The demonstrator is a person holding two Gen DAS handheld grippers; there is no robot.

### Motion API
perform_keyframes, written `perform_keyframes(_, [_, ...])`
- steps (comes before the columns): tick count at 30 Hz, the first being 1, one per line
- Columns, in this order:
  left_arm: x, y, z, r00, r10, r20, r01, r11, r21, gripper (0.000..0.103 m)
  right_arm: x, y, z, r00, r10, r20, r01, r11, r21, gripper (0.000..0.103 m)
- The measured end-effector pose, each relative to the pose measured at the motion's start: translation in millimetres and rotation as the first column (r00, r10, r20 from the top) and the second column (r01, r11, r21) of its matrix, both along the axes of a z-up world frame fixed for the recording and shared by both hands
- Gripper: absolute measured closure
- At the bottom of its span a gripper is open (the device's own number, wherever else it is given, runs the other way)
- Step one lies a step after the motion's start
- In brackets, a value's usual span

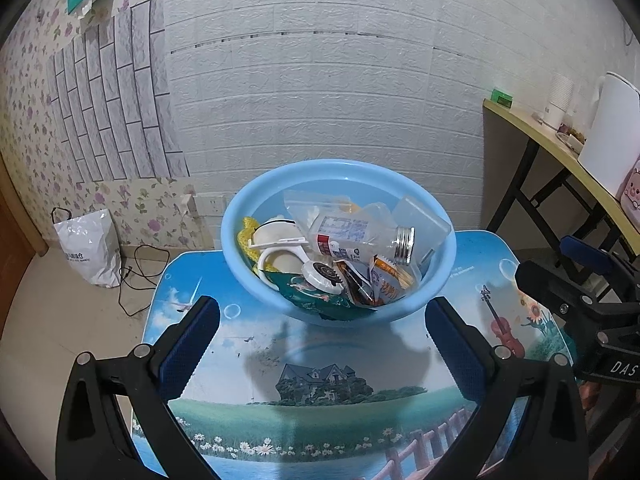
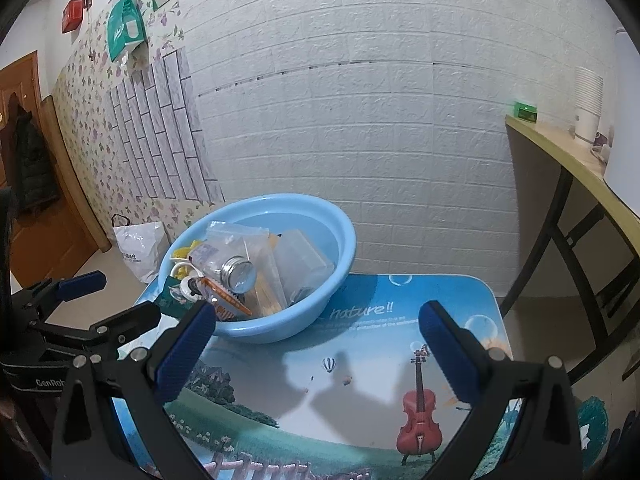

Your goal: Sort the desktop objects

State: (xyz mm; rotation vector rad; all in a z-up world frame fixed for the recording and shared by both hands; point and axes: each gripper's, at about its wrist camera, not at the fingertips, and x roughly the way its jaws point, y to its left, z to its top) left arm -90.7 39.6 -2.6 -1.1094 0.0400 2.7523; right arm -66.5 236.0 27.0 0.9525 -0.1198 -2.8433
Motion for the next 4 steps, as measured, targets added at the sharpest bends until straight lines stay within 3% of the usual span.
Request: perform_keyframes(4, [1.9, -3.0, -0.8, 1.000, -0.001, -0.001, 0.001, 1.000, 0.005, 0.000, 0.8, -2.0, -1.1, 1.000, 0.002, 0.003, -0.002, 1.000, 0.000, 0.000])
